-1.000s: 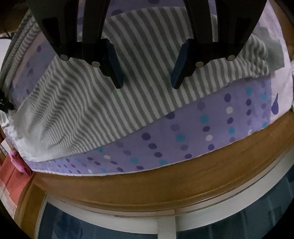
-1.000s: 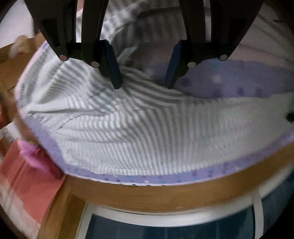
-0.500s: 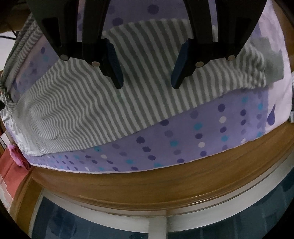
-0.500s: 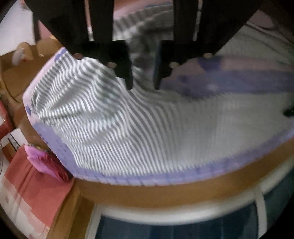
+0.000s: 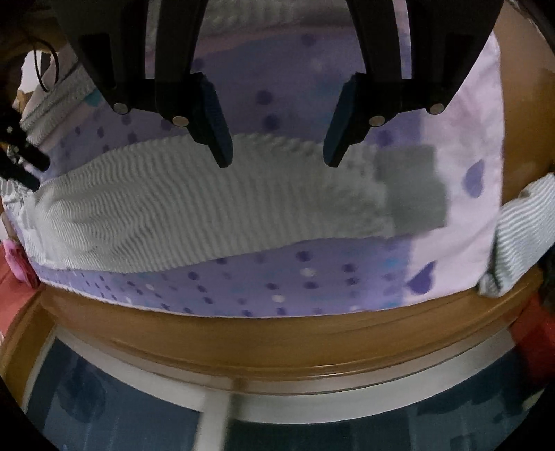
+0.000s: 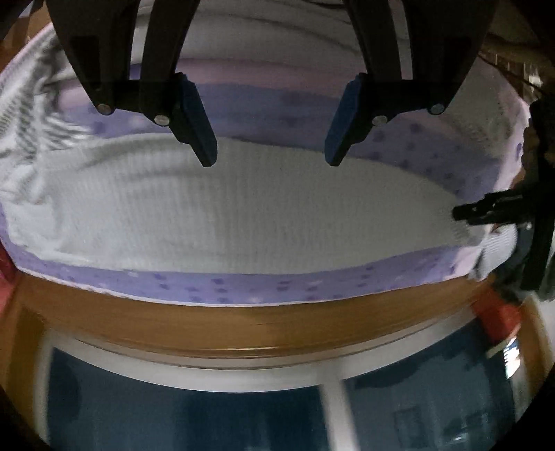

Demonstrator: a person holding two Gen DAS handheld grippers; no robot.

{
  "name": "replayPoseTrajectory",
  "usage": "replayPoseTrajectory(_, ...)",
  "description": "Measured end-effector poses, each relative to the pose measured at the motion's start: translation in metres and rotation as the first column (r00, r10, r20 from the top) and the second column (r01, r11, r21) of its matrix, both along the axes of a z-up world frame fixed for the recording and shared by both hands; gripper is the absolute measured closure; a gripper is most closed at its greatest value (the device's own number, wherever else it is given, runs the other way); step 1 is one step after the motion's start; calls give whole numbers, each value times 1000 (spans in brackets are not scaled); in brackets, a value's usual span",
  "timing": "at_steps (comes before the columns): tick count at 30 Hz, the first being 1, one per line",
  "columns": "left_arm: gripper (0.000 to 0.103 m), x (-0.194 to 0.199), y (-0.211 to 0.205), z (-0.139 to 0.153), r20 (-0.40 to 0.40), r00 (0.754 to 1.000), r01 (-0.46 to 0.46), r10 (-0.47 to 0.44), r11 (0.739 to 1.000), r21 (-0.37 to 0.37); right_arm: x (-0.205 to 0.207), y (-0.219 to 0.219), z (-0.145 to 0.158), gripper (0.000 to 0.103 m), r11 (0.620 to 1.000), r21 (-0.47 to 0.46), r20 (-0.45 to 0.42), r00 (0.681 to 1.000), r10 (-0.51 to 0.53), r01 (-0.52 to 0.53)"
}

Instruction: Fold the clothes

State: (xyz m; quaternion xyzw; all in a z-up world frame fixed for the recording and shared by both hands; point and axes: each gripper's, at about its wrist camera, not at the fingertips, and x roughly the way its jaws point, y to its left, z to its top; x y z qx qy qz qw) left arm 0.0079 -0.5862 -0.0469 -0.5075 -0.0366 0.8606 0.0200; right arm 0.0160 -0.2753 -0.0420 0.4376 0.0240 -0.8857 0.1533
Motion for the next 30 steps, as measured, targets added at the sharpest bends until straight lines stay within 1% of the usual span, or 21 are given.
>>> replayPoseTrajectory(4, 48, 8, -32, -6, -9, 1000, 8, -8, 1000, 21, 17, -45, -3, 38, 999, 33, -22, 999, 32, -32)
replayPoseTrajectory(7, 48, 18, -62, -10, 7, 999, 49, -49, 999, 22, 28, -75, -7, 38, 1000, 31, -31, 1000, 3, -2)
replayPoseTrajectory(9, 48, 27, -83, -12, 12, 997, 78, -78, 996, 41, 39, -102, -9, 38, 1000, 10, -16, 999, -29, 29)
replayPoseTrajectory(11, 47, 33, -102, -14, 16, 994, 105, -106, 993, 49, 48, -129, -11, 38, 1000, -3, -5, 1000, -29, 29)
replayPoseTrajectory(12, 47, 37, -111, -15, 18, 993, 119, -120, 991, 53, 53, -144, -11, 38, 1000, 10, -8, 1000, -29, 29)
replayPoseTrajectory(14, 43, 40, -126, -15, 21, 990, 141, -142, 989, 53, 62, -172, -10, 38, 999, 35, -20, 999, -29, 30)
replayPoseTrajectory(15, 38, 42, -133, -14, 20, 988, 150, -151, 987, 52, 66, -187, -11, 38, 999, 45, -19, 999, -27, 27)
replayPoseTrajectory(16, 37, 44, -140, -14, 19, 987, 159, -160, 986, 52, 70, -200, -11, 38, 998, 55, -13, 1000, -23, 24)
replayPoseTrajectory(18, 37, 45, -151, -11, 6, 985, 171, -172, 983, 69, 74, -221, -12, 38, 997, 83, -6, 1000, -9, 9)
replayPoseTrajectory(22, 37, 44, -168, -9, -16, 983, 182, -182, 979, 95, 79, -253, -8, 38, 989, 149, -29, 999, 27, -22)
replayPoseTrajectory(30, 37, 22, -182, -14, -39, 976, 216, -213, 967, 134, 58, -308, -5, 38, 980, 180, -77, 992, 96, -81)
